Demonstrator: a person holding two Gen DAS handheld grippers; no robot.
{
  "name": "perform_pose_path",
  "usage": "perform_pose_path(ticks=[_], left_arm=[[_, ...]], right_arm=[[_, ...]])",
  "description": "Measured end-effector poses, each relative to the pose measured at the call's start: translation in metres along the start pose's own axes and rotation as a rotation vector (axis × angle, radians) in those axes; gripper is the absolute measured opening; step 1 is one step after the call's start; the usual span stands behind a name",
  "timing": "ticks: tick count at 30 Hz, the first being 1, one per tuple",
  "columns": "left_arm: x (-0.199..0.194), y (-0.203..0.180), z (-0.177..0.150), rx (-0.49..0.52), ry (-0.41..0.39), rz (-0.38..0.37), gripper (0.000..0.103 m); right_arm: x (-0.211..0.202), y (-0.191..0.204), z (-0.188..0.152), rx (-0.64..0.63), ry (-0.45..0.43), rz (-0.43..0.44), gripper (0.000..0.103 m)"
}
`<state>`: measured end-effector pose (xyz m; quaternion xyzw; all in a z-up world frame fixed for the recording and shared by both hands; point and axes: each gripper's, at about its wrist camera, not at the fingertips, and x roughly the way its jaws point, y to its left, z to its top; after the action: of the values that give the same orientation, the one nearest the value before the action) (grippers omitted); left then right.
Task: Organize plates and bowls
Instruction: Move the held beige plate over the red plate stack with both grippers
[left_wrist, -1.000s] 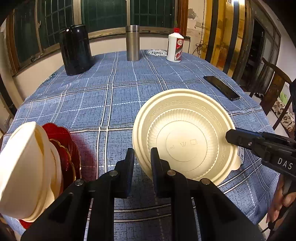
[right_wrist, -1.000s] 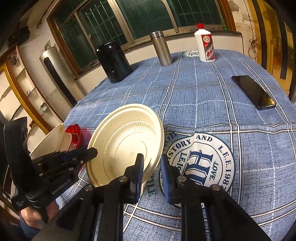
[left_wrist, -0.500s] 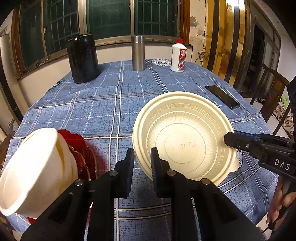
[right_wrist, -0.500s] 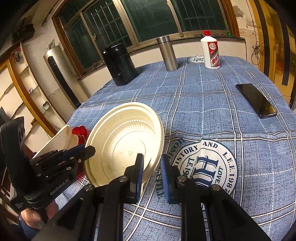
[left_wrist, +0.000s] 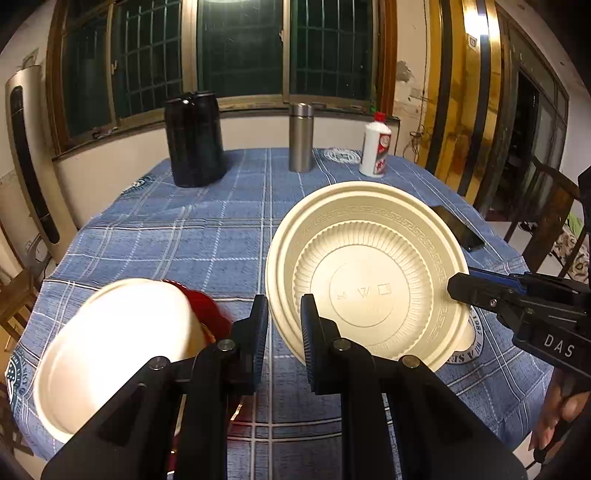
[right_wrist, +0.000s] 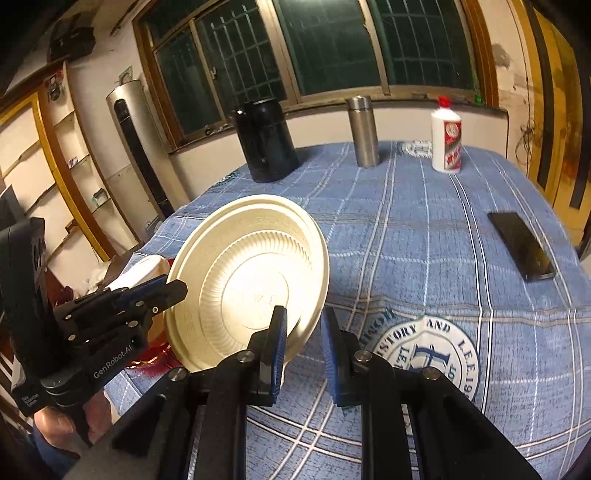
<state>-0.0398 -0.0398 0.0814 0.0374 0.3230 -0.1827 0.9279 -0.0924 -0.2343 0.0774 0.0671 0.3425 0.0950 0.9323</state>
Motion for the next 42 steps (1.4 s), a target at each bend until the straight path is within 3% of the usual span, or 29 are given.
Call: perform_pose_path(ticks=[24,42], left_arm=[[-0.037,0.053,0.010,-0.086,-0.090,0.097,0.014],[-0.062,0.114,-0.008,-0.206,-0.070,0.199,0.014]], right_arm=[[-0.001,0.061,0.034,-0.141,-0.058,0.077,0.019],[0.030,0.126,0.045,-0.224,0.005,0.227,0.019]])
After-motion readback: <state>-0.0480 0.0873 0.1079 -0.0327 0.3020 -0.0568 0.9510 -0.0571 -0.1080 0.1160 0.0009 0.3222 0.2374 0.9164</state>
